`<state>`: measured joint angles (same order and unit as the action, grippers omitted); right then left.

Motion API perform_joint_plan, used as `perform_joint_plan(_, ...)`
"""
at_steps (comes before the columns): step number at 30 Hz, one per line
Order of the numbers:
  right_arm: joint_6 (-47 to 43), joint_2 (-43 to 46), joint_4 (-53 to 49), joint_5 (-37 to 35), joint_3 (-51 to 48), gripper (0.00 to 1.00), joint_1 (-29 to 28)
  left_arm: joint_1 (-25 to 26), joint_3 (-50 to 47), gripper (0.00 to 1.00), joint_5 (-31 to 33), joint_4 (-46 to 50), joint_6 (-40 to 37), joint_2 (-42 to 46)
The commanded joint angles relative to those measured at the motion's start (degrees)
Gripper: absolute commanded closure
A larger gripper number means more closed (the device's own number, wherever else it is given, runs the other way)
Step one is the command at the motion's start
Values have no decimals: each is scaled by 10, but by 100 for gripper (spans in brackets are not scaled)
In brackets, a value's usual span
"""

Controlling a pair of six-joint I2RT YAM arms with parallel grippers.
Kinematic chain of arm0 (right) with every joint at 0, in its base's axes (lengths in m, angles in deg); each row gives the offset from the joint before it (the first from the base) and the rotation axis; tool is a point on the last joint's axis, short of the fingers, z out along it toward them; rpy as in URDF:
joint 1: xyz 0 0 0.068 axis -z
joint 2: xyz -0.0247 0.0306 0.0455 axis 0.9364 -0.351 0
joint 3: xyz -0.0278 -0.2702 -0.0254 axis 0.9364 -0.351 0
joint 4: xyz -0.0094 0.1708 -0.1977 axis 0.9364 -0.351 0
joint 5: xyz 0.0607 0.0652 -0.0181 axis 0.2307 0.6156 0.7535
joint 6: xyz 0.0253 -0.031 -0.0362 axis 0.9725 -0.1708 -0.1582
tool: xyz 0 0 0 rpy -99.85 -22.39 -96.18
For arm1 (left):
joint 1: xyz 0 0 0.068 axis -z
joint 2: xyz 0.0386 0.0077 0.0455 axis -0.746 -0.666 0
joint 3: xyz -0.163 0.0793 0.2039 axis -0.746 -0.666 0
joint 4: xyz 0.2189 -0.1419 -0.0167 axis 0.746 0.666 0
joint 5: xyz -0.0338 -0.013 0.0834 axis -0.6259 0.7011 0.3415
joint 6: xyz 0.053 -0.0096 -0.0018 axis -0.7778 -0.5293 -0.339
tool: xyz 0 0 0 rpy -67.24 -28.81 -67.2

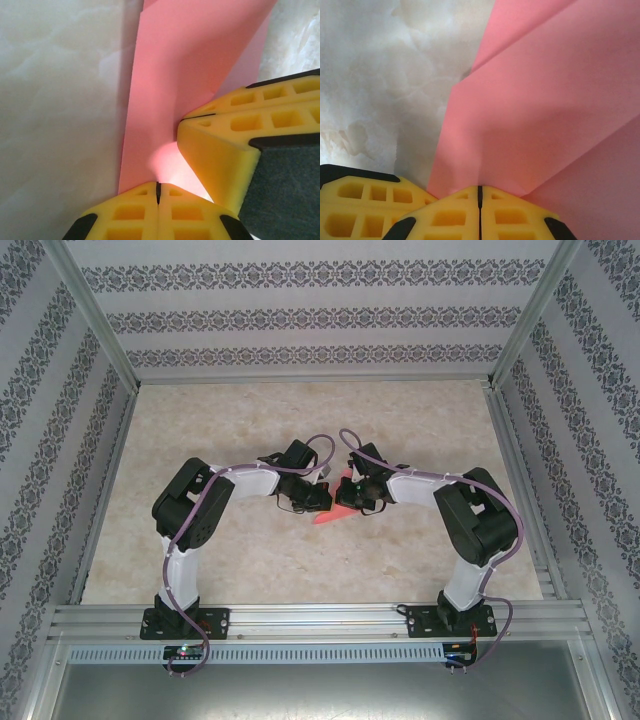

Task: Fold a paper plane with a square sheet of paper (pick it up from the middle)
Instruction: Fourth fold the wing at the center of the table.

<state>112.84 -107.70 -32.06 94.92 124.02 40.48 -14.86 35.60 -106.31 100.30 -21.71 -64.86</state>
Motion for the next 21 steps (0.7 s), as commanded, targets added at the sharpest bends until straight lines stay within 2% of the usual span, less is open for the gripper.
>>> perform_joint_plan(1,6,-5,-5,-31,-15,94,22,6,-30,100,53,79,-13,-35)
perform_joint_plan(5,6,8,3,-39,-34,94,57,6,-38,100,49,79,-16,-34)
perform_joint_plan(10,-2,38,-1,-13,-22,94,83,6,-39,100,45,79,-20,-34)
perform_joint_plan(16,-15,83,11,3,-26,93,57,6,-37,100,44,75,-21,-33)
perform_joint_plan(21,-4,52,28,11,-13,93,22,6,-37,100,46,76,-21,-32)
